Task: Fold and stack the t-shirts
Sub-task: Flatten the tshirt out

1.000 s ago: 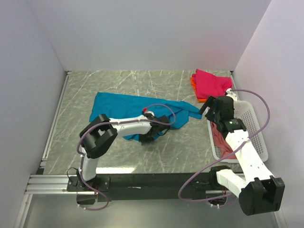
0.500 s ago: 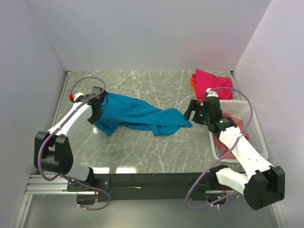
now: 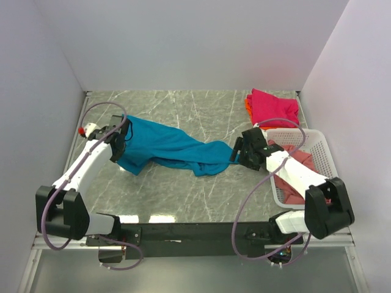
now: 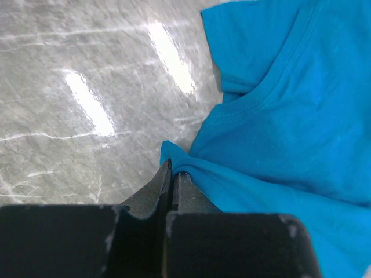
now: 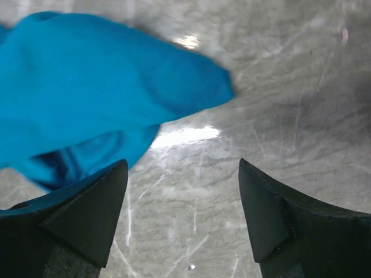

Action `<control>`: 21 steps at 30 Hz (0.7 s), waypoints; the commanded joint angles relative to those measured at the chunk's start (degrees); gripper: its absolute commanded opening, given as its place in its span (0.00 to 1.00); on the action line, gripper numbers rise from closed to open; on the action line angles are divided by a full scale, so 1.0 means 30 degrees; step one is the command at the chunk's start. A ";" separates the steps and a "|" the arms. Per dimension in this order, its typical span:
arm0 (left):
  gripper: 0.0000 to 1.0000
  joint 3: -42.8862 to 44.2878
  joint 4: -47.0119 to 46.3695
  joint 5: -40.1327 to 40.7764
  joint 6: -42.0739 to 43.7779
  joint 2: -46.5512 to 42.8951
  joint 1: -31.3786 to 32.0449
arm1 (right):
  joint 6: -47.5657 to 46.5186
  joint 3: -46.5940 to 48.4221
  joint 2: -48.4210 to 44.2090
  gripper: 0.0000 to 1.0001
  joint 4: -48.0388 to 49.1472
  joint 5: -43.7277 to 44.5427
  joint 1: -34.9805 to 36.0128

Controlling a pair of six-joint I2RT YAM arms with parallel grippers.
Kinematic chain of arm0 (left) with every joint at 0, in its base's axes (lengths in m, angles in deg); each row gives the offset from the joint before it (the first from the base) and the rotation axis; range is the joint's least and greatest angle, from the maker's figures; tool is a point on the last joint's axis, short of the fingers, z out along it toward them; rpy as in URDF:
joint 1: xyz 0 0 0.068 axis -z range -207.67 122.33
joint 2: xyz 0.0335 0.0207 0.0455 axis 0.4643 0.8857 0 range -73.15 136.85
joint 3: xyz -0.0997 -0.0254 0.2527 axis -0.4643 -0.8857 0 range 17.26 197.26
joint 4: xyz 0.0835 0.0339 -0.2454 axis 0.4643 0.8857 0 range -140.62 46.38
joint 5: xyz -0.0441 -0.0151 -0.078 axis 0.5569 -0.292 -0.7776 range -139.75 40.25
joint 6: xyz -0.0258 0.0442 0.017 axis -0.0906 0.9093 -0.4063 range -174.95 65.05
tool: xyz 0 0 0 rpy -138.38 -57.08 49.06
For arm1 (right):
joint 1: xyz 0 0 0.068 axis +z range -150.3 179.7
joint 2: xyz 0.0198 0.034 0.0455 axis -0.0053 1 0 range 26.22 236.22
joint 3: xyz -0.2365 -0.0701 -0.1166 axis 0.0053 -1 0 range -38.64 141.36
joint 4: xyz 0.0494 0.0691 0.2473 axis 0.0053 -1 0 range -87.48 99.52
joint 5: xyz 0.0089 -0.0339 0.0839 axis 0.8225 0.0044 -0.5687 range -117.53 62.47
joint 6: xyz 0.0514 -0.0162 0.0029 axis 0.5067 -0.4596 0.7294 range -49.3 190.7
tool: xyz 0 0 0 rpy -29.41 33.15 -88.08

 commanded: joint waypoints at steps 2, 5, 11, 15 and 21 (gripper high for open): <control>0.01 -0.0587 -0.0291 0.0819 -0.0853 -0.1296 -0.0643 | 0.0933 0.1210 0.1416 0.80 -0.0619 0.1440 -0.0003; 0.01 -0.0706 -0.0090 0.0906 -0.1028 -0.1094 -0.0791 | 0.0874 0.1417 0.2354 0.76 -0.1000 0.2055 -0.0031; 0.01 -0.0470 -0.0203 0.0703 -0.0827 -0.0653 -0.0820 | 0.0436 0.1650 0.3264 0.71 -0.0124 0.2321 -0.0032; 0.01 -0.0617 -0.0557 0.0438 -0.0531 -0.0682 -0.0849 | -0.0090 0.2032 0.3907 0.67 0.0493 0.2027 -0.0032; 0.01 -0.0676 -0.0792 0.0262 -0.0325 -0.0770 -0.0849 | -0.0443 0.2882 0.5519 0.64 0.0757 0.1999 -0.0032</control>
